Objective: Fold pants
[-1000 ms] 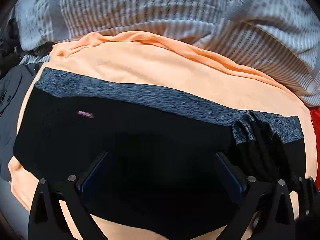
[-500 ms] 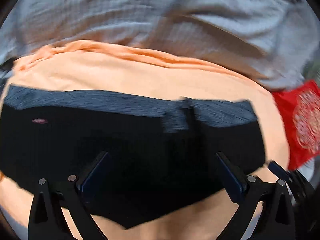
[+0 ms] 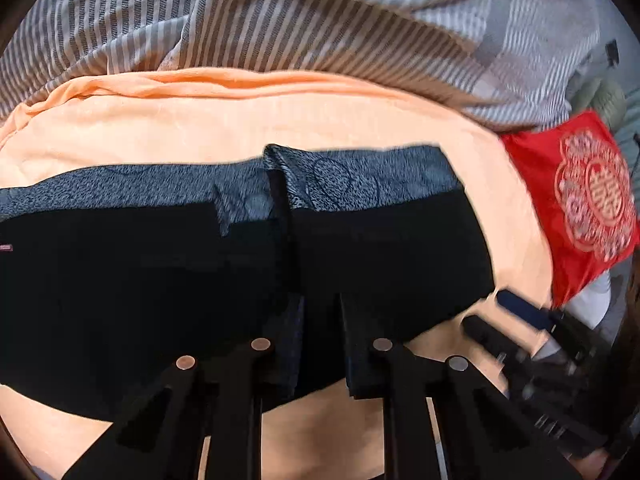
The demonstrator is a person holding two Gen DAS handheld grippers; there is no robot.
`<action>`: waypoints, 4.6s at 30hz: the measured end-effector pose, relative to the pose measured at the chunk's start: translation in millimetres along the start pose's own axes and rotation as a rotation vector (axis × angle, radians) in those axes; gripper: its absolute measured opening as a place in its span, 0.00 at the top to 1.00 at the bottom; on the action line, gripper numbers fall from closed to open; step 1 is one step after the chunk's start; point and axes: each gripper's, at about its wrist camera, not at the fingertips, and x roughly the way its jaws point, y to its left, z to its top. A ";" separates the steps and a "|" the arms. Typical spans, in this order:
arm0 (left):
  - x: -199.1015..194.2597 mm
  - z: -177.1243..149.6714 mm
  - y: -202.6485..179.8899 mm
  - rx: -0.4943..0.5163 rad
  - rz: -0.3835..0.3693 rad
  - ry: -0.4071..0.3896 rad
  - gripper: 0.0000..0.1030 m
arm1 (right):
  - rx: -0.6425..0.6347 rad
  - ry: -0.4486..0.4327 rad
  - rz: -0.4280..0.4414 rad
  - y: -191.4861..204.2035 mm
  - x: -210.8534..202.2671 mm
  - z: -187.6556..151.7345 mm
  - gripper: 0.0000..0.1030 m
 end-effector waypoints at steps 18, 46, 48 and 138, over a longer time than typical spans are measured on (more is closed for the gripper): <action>-21.7 1.1 -4.9 0.019 0.084 -0.045 0.94 | 0.079 -0.009 0.016 -40.9 -3.1 24.8 0.40; 30.6 19.6 1.0 -0.091 0.185 -0.007 0.94 | -0.008 0.096 0.101 -27.5 47.9 55.0 0.45; 28.3 15.2 3.4 -0.112 0.210 0.017 0.94 | -0.011 0.089 0.097 -26.1 39.0 46.8 0.43; -89.6 -94.1 334.7 -0.824 0.057 -0.323 0.65 | -0.387 0.240 0.209 253.6 61.8 17.1 0.38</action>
